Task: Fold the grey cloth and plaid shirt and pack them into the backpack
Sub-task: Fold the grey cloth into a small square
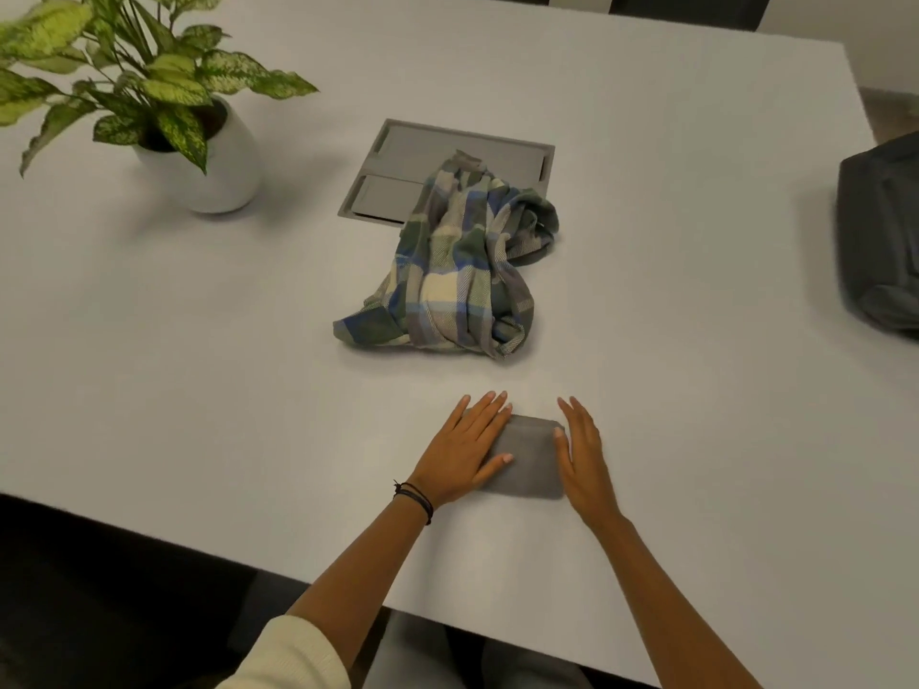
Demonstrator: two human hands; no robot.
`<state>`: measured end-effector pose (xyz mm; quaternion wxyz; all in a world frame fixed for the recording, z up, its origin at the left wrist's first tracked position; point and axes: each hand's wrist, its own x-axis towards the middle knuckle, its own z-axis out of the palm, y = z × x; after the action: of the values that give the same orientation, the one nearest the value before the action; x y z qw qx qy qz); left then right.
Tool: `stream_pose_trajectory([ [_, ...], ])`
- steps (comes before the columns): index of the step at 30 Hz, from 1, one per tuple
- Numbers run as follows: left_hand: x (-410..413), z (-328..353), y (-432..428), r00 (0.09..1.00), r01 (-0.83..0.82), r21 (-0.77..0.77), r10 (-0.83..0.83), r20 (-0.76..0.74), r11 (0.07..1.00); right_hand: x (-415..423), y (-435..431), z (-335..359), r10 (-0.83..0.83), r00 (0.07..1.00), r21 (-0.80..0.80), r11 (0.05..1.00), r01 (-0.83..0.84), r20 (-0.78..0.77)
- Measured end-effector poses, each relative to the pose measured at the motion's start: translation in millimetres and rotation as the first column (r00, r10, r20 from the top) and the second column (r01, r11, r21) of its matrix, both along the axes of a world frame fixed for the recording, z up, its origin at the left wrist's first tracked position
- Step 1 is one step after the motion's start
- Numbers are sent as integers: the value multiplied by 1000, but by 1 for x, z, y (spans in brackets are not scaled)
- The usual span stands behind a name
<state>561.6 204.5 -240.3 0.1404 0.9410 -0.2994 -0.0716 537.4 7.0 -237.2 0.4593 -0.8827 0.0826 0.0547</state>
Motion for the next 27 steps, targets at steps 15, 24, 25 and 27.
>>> stream_pose_trajectory([
  [15,33,-6,22,963,55,62,-36,-269,997,9,20,-6,-128,964,61,987,146,-234],
  [24,65,5,51,826,112,16,-84,-557,994,26,42,3,-33,970,181,980,78,-241],
  [25,67,9,59,824,98,-19,-92,-558,995,28,50,8,-25,981,197,978,63,-192],
  [27,69,18,79,833,35,-101,-85,-547,994,35,68,19,20,996,225,974,-1,-84],
])
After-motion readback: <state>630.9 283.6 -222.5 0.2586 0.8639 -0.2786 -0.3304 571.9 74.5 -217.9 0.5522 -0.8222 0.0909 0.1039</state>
